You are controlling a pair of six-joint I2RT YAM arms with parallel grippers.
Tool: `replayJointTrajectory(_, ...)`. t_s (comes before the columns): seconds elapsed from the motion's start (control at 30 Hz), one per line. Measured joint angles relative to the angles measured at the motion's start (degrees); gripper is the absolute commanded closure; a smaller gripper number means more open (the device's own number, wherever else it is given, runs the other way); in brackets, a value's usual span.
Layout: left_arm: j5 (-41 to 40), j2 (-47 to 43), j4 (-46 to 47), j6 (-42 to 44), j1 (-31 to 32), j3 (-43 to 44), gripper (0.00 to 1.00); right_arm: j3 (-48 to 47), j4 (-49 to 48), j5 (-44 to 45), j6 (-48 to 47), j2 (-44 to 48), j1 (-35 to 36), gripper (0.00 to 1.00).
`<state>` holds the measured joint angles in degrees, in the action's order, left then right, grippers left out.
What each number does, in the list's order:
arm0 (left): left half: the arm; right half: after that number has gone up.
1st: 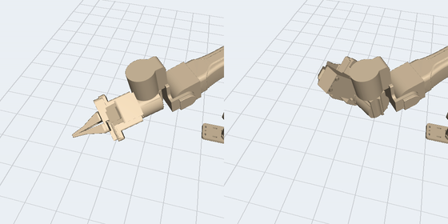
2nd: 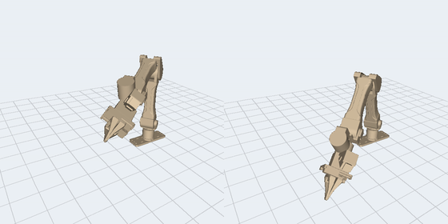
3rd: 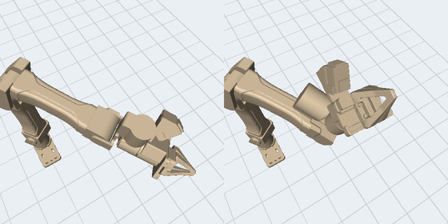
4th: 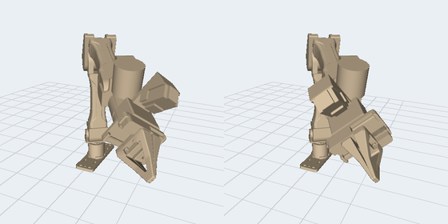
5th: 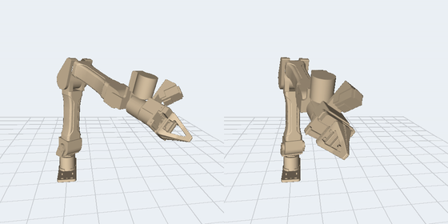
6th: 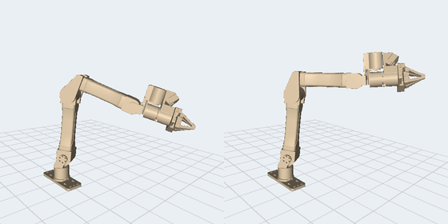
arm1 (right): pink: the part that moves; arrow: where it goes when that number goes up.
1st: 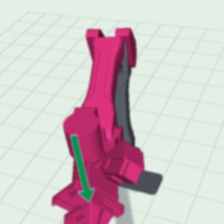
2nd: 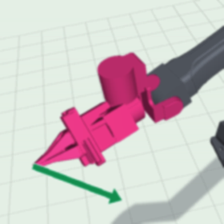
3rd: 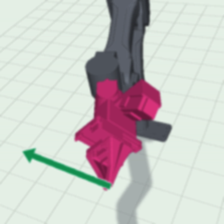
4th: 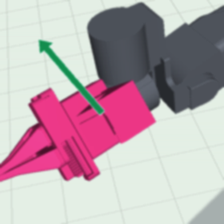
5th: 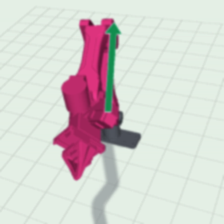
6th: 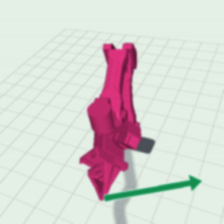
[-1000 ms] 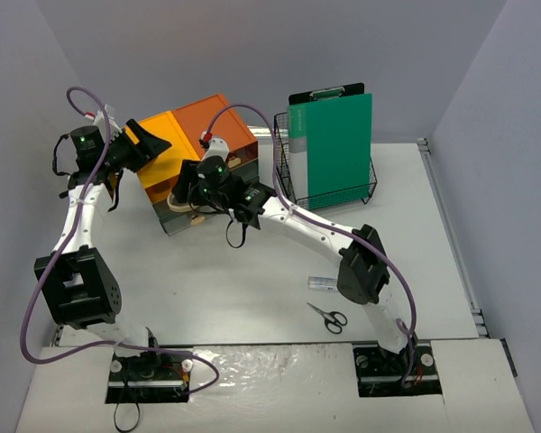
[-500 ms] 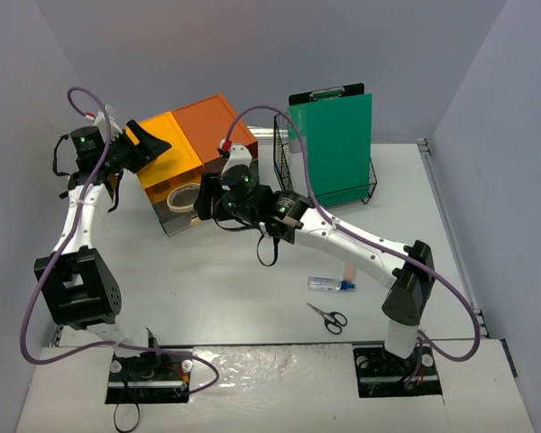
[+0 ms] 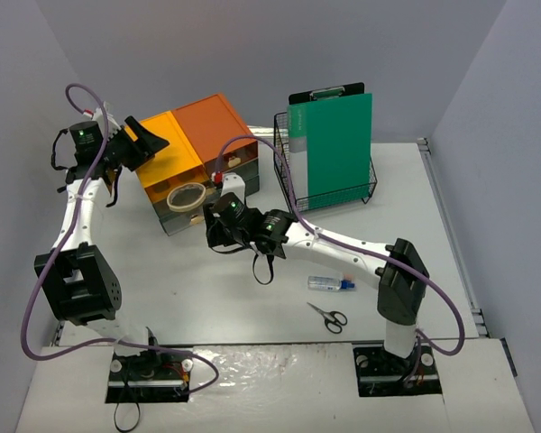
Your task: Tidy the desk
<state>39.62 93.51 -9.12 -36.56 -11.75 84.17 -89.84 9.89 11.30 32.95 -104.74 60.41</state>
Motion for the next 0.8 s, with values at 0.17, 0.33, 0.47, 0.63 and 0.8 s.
replayJointTrajectory(0.17, -0.28, 0.47, -0.79, 0.00, 0.00, 0.86, 0.36, -1.42, -1.63, 1.25, -1.43, -2.94, 0.17, 0.49)
replayJointTrajectory(0.33, -0.33, 0.69, -1.18, 0.00, 0.00, 1.24, 0.36, -7.10, -3.19, 1.90, -2.78, -10.19, 0.06, 0.49)
replayJointTrajectory(0.47, -0.42, 0.81, -1.19, 0.00, 0.00, 1.32, 0.36, -11.25, -3.89, 2.03, -4.21, -14.90, -0.03, 0.49)
replayJointTrajectory(0.63, -0.44, 0.81, -1.18, 0.03, 0.00, 1.32, 0.36, -18.64, -3.32, 1.75, -5.86, -19.13, -0.61, 0.48)
replayJointTrajectory(0.8, -0.46, 0.81, -1.16, 0.04, 0.00, 1.32, 0.36, -25.25, -3.71, 1.73, -7.24, -21.12, -2.50, 0.45)
